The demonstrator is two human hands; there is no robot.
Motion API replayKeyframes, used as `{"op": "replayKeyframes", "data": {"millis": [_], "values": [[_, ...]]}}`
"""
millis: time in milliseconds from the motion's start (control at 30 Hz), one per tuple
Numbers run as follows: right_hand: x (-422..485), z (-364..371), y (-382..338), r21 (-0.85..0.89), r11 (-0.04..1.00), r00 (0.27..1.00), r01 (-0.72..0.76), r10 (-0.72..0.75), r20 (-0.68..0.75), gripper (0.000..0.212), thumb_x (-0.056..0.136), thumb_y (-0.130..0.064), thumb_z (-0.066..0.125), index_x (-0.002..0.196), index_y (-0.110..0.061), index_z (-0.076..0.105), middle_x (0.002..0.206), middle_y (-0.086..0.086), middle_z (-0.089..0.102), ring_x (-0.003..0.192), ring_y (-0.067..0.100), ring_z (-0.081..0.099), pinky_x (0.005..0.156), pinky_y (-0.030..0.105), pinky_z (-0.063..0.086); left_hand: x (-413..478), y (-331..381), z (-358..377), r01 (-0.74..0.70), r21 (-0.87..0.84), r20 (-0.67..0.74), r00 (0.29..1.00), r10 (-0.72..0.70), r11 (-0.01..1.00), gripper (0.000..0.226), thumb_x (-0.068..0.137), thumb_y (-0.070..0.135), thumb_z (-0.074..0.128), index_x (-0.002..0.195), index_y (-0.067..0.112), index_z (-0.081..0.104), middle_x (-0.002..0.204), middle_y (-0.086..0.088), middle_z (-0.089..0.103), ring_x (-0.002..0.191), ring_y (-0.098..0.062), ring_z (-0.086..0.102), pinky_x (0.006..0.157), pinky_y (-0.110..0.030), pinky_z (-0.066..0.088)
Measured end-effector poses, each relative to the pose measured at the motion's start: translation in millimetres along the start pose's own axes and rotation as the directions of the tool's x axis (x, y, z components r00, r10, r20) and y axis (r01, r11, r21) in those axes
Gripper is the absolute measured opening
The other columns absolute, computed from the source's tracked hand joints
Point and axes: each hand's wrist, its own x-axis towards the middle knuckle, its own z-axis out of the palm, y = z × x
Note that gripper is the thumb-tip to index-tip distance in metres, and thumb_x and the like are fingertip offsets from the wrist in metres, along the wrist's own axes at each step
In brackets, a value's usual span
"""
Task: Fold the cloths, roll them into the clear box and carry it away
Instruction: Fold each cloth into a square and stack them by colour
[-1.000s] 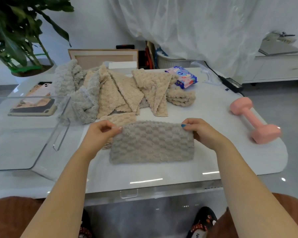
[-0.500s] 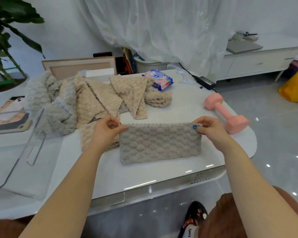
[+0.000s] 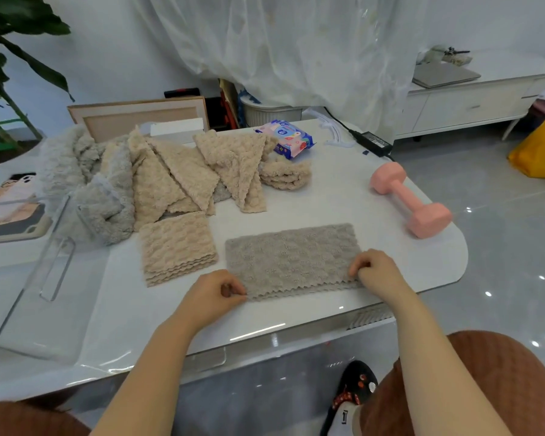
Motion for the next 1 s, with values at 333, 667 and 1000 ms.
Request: {"op": "replayKeyframes", "data": {"millis": [333, 667, 1000], "values": [[4.0, -5.6, 4.2, 0.002, 0.951, 0.943, -0.310, 0.308, -0.123, 0.046, 0.084, -0.030, 0.067, 0.054, -0.010, 0.038, 0.051, 0.006, 0.041, 0.051, 0.023, 0.041, 0.049, 0.029, 0.027, 7.4, 14.8, 26.1, 0.130, 0.174, -0.273, 0.959, -0.079, 0.976, 0.038, 0.085, 0.049, 0.061, 0.114, 0.026, 0.052, 0.110, 0.004, 0.044, 0.094, -0.014, 0.050, 0.067, -0.029, 0.043], [-4.9, -2.5, 4.5, 0.096, 0.981, 0.949, -0.169, 0.188, -0.252, 0.021, 0.082, -0.021, 0.069, 0.073, -0.003, 0.065, 0.077, 0.010, 0.067, 0.078, 0.028, 0.059, 0.067, 0.030, 0.043, 7.1, 16.5, 26.4, 0.255, -0.243, -0.335, 0.883, -0.328, 0.936, 0.040, 0.079, 0.022, 0.075, 0.109, 0.013, 0.051, 0.079, -0.001, 0.052, 0.076, -0.021, 0.053, 0.064, -0.030, 0.040], [-10.7, 3.8, 16.5, 0.053, 0.963, 0.942, -0.266, 0.271, -0.197, 0.006, 0.082, -0.008, 0.063, 0.082, -0.011, 0.058, 0.084, 0.004, 0.059, 0.087, 0.025, 0.052, 0.074, 0.028, 0.040, -1.8, 17.2, 28.2, 0.272, -0.236, -0.320, 0.885, -0.338, 0.933, 0.034, 0.077, 0.015, 0.076, 0.106, 0.011, 0.058, 0.094, -0.006, 0.052, 0.082, -0.019, 0.051, 0.070, -0.025, 0.036]]}}
